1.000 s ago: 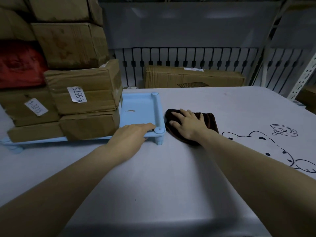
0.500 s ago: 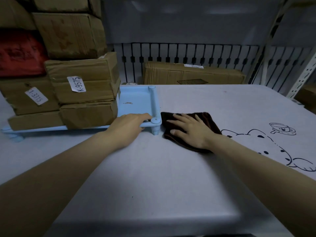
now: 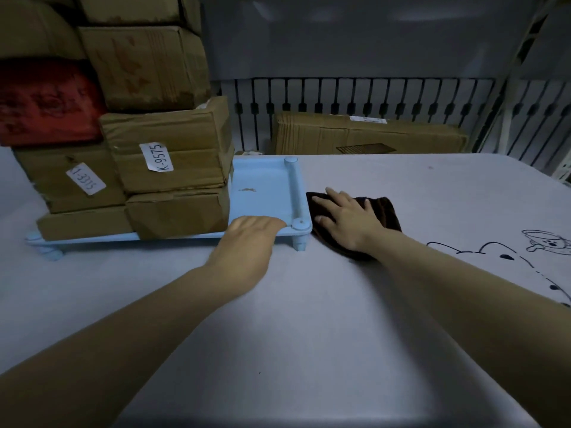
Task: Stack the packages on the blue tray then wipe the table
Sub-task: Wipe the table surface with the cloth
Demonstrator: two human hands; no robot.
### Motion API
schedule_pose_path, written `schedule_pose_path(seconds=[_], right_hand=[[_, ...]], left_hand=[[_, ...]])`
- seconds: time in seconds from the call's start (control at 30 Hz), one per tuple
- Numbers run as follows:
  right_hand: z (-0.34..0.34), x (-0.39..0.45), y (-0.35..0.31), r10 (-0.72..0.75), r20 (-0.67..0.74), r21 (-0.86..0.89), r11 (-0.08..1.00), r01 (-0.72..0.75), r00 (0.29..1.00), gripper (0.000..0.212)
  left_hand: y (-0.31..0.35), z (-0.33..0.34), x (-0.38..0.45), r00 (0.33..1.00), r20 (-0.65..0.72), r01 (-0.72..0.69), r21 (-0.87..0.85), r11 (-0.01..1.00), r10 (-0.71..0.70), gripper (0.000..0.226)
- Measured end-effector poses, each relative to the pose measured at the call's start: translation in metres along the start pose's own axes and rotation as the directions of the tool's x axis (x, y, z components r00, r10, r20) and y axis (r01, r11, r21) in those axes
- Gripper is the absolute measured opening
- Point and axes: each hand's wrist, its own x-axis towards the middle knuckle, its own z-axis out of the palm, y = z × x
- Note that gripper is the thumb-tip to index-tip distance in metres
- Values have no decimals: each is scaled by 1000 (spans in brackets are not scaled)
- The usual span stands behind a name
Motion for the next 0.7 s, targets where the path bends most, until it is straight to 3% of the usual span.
schedule_pose_path(seconds=[0.13,0.3,0.4,0.7], right_hand=[[1,33,-2,-6,61,-35,999,8,998,56],[-3,59,6,133,60,-57,990,-130,989,70],[-3,63,8,170,39,-54,984,-168,985,68],[-1,-11,25,127,-11,-54,990,-127,992,61]], left_hand=[[-2,4,4,999,-32,8,13,1000,-7,48],[-1,2,2,999,-38,-15,4,1000,15,51],[-1,0,3,999,-29,-21,1,1000,21,52],[-2,-2,2,999,6,-35,4,999,35,52]])
